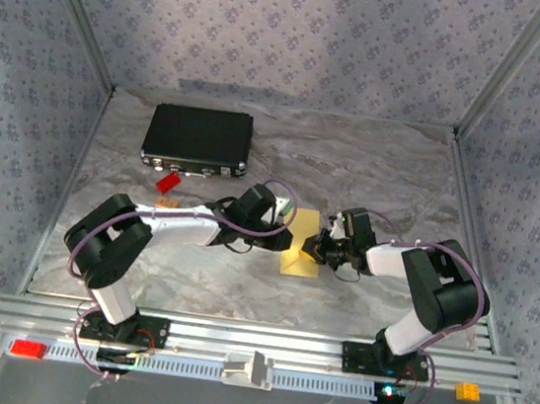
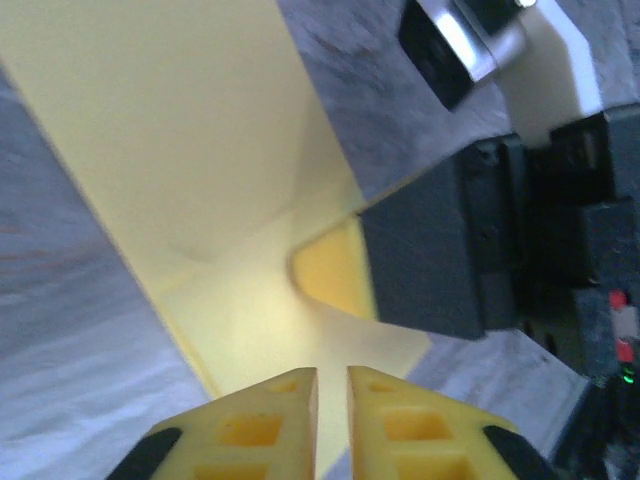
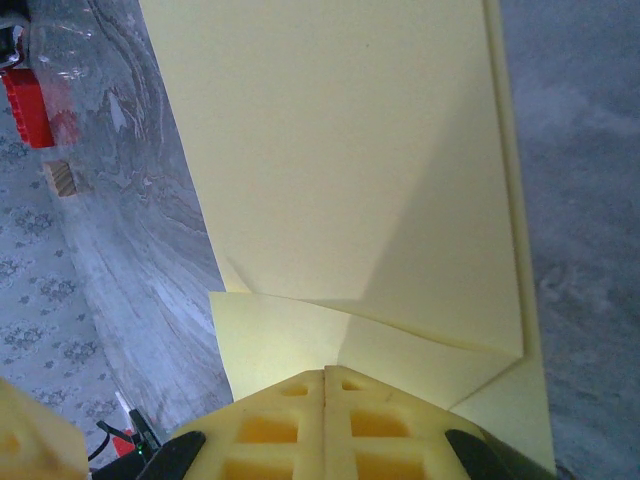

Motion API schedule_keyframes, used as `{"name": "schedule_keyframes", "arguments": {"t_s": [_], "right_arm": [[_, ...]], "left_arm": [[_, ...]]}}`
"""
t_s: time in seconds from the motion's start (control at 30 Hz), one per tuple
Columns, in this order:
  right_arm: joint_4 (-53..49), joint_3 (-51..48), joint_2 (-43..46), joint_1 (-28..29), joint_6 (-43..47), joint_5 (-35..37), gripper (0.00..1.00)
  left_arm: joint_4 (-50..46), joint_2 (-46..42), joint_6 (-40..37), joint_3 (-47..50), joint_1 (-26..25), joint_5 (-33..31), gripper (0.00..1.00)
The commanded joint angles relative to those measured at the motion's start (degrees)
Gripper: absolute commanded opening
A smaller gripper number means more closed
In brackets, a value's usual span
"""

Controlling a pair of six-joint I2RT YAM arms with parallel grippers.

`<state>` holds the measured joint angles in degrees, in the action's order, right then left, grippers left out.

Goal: Fold a paper plane with a square sheet of paper (pick it up from the middle)
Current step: Fold the triangle a second time at the center of the table.

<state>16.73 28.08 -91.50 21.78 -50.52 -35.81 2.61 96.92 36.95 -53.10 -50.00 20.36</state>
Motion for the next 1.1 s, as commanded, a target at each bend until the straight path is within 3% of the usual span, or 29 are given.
{"name": "schedule_keyframes", "arguments": {"t_s": [0.0,0.4,1.07], "right_arm": [[-6.40,-0.63,-0.88,-0.18,0.54,3.92,0.02],[-6.45,-0.67,-1.04,-0.25,0.53,3.95,0.02],[-6.80,-0.66,-1.60,-0.26,0.71,3.93,0.02]], "left_arm": [[-1.15,2.85,0.80,-3.36,-1.71,7.23,0.10],[1.44,9.70,2.47,-4.76,-2.23,11.15,0.09],[-3.19,11.27,-0.54,-2.81,-2.23,7.59,0.10]]}}
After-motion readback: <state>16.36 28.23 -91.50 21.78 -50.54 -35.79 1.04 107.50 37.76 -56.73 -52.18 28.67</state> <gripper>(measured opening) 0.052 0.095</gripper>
